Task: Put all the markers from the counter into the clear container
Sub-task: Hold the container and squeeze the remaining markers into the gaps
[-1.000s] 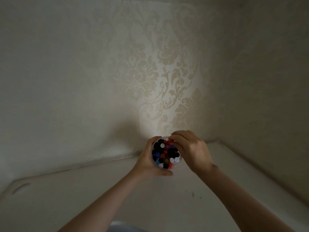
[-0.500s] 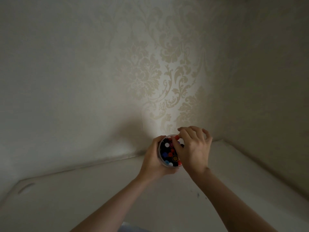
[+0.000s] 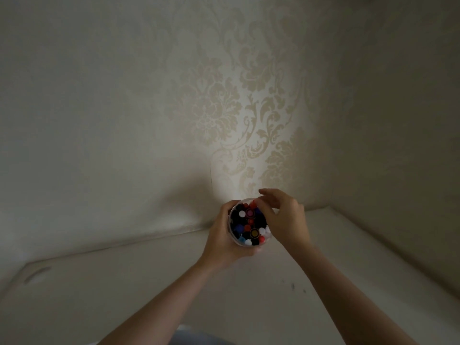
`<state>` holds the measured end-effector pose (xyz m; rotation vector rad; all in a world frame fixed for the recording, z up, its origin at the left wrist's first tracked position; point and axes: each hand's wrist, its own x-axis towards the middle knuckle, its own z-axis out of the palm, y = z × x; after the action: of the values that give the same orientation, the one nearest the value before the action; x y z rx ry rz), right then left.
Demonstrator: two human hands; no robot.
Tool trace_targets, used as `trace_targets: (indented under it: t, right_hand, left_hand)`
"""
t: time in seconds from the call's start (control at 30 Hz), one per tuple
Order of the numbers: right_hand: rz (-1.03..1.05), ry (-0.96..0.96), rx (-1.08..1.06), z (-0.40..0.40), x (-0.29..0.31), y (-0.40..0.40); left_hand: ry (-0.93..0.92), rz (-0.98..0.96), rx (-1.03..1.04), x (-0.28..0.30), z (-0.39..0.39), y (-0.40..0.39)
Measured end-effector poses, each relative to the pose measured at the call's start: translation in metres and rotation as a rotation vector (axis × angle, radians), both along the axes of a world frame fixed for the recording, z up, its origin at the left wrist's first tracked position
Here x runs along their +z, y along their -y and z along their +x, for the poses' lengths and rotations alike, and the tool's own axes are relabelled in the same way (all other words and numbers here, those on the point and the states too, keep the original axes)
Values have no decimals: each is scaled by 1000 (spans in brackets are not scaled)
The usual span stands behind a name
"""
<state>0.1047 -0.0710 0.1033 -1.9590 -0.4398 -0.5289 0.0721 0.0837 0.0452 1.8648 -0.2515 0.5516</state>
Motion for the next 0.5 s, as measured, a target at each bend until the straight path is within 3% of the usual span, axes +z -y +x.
trace_targets:
  t: [0.13, 0.3, 0.5]
  right_hand:
    - [-121, 135, -51, 3, 2, -3]
    - [-66, 80, -98, 2, -4, -1]
    - [-39, 40, 10, -2, -8, 5]
  left_hand:
    - [14, -15, 9, 4, -1, 4]
    - [17, -7, 10, 7, -1, 9]
    - [12, 35, 16, 2, -5, 4]
